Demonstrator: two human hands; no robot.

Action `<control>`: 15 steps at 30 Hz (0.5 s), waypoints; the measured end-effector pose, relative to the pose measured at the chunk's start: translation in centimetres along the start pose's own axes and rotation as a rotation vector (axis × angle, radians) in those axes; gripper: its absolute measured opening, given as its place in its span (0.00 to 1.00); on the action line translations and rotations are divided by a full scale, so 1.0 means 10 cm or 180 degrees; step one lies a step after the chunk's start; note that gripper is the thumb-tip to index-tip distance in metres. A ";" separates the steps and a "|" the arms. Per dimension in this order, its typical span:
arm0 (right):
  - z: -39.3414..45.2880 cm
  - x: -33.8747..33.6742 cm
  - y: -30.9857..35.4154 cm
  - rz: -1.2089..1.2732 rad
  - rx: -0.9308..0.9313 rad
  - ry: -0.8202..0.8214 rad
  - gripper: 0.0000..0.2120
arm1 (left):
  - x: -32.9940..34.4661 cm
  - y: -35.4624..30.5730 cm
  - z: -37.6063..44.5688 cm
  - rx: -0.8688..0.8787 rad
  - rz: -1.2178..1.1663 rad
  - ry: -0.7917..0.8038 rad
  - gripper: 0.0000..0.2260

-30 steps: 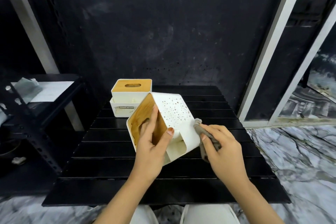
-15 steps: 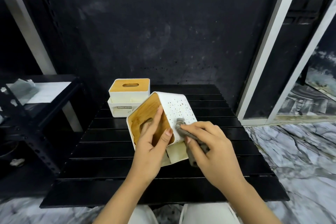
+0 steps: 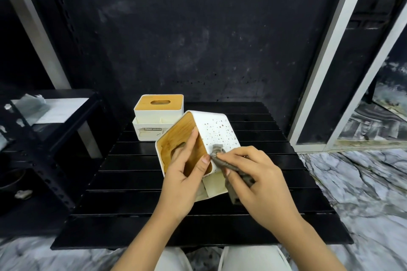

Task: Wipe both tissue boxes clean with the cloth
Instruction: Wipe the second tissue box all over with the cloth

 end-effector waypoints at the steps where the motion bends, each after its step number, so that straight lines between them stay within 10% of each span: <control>1: -0.01 0.01 0.00 0.0113 -0.0001 0.0072 0.15 | 0.00 0.00 0.00 0.0003 -0.0034 -0.0002 0.27; 15: 0.03 0.03 -0.31 0.0416 0.0340 0.0001 0.13 | -0.04 -0.04 -0.01 0.0008 0.0147 -0.0300 0.28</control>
Point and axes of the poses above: each hand's wrist, its own z-axis towards the middle knuckle, its own x-axis out of the palm, y = z × x, the point moved 7 cm from there along z, towards the middle knuckle, and after that the axes turned 15 degrees about x, right-handed, at the moved point
